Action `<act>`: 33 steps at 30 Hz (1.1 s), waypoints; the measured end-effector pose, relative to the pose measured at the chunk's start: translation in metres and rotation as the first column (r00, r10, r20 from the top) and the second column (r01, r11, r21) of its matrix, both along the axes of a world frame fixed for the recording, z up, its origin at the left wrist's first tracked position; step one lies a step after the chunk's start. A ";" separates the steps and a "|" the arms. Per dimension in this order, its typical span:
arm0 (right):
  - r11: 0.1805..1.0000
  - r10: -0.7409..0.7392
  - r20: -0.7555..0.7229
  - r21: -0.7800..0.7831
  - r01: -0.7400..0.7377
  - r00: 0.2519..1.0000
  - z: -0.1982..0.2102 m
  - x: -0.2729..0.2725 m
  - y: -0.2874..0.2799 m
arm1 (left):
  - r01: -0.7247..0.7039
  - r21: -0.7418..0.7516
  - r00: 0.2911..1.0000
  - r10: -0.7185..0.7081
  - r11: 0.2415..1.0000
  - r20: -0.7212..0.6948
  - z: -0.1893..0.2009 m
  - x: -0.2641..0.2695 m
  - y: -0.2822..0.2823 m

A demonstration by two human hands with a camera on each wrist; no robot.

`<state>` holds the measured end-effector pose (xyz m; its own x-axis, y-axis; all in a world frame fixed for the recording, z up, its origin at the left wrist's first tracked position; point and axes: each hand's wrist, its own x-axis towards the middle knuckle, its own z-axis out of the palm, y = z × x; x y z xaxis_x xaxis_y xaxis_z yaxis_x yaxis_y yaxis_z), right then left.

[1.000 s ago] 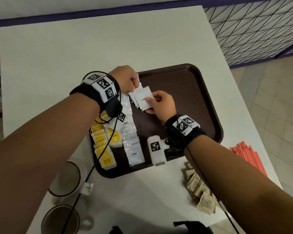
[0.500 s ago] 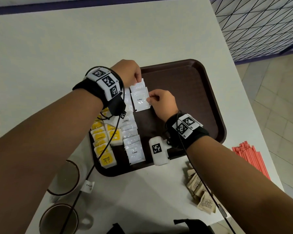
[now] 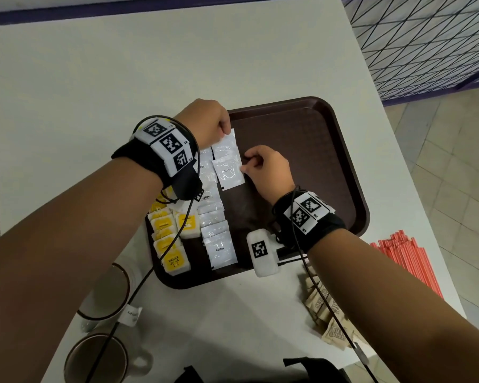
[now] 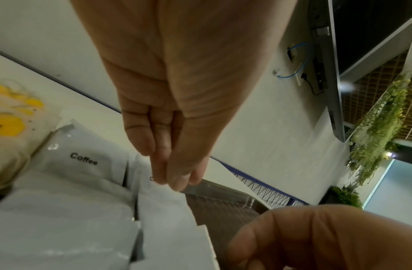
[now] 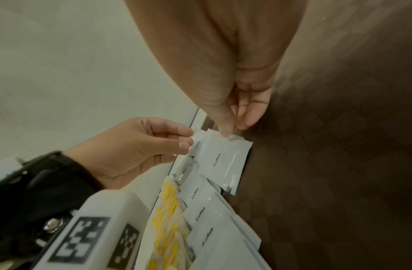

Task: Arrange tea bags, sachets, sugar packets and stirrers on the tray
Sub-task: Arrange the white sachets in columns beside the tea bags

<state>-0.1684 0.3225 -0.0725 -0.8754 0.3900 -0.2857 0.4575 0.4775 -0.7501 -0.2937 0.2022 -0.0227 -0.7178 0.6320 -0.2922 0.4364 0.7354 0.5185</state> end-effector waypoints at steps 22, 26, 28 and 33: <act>0.965 0.145 0.188 0.188 -0.180 0.971 0.001 0.005 -0.014 | 0.186 -0.381 0.941 -0.276 0.906 -0.197 -0.015 0.016 0.008; 0.969 0.135 0.188 0.181 -0.170 0.973 0.002 0.010 -0.011 | 0.204 -0.423 0.926 -0.314 0.883 -0.210 -0.015 0.015 0.009; 0.970 0.130 0.180 0.182 -0.163 0.975 0.002 0.012 -0.010 | 0.206 -0.434 0.922 -0.322 0.877 -0.213 -0.015 0.015 0.010; 0.963 0.141 0.195 0.198 -0.180 0.971 0.002 0.016 -0.009 | 0.210 -0.446 0.917 -0.334 0.870 -0.219 -0.015 0.015 0.010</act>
